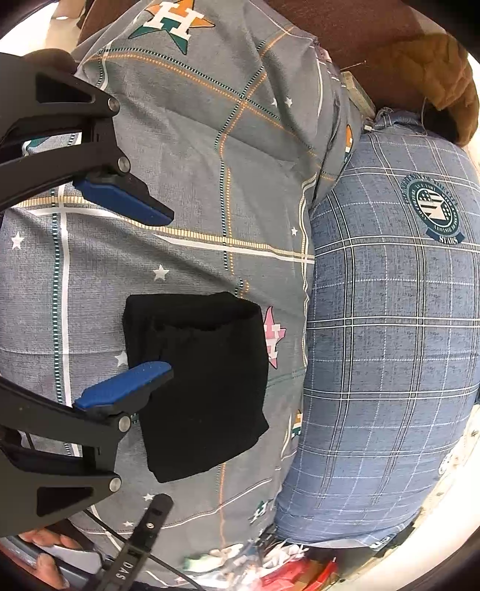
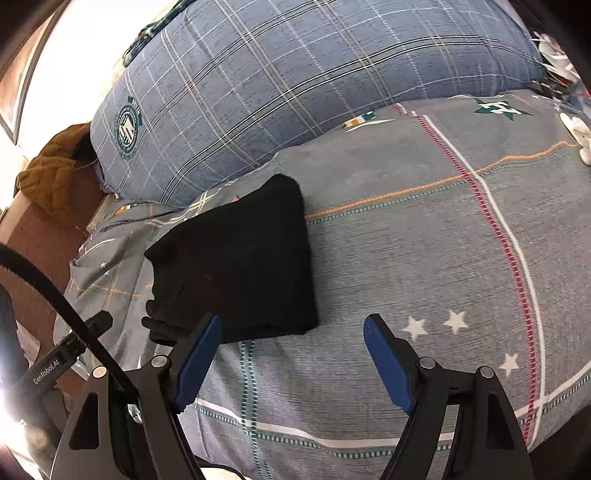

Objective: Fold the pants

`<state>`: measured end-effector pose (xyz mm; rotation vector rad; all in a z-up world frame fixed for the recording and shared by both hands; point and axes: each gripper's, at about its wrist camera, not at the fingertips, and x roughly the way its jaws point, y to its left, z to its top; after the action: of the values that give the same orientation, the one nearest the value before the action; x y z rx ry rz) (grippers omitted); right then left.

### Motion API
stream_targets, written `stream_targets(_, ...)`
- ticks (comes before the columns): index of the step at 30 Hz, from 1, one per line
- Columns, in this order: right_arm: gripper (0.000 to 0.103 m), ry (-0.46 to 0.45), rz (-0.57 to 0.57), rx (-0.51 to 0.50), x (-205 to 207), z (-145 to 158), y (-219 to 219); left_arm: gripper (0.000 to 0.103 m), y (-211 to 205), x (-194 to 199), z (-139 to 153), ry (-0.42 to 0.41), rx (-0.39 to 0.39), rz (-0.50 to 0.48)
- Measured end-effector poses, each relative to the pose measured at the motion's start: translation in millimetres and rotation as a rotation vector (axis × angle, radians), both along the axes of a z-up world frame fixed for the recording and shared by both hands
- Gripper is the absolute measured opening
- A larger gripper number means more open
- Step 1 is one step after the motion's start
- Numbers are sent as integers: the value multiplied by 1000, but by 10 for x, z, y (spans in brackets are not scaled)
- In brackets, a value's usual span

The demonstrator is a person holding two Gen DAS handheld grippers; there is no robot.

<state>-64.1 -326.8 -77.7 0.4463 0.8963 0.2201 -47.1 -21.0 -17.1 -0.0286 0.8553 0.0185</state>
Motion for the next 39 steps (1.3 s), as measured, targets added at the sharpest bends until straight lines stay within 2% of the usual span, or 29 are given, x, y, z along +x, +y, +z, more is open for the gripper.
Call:
stream_targets(17, 84, 12, 28, -59, 255, -71, 12, 75, -23, 182, -257, 85, -9, 4)
stream_targets(20, 84, 11, 41, -82, 363, -55, 33, 75, 6, 236, -287, 101, -42, -1)
stream_targets(25, 87, 15, 86, -109, 628, -27, 72, 75, 348, 465, -296, 108, -298, 0)
stream_targets(28, 87, 26, 118, -99, 822, -68, 95, 75, 637, 686, -475, 138, -474, 18)
stream_targets(31, 87, 51, 139, -75, 992, -167, 102, 75, 738, 816, -663, 169, -585, 4)
stream_targets(33, 87, 73, 162, -29, 1098, -252, 120, 76, 688, 898, -767, 191, -631, -53)
stream_targets(36, 88, 81, 191, 28, 1186, -322, 171, 77, 549, 1038, -897, 229, -628, -106)
stream_targets(37, 88, 74, 191, 22, 1194, -319, 200, 79, 515, 1079, -929, 233, -634, -116)
stream_targets(39, 88, 73, 209, 16, 1224, -323, 279, 81, 451, 1108, -896, 226, -598, -129)
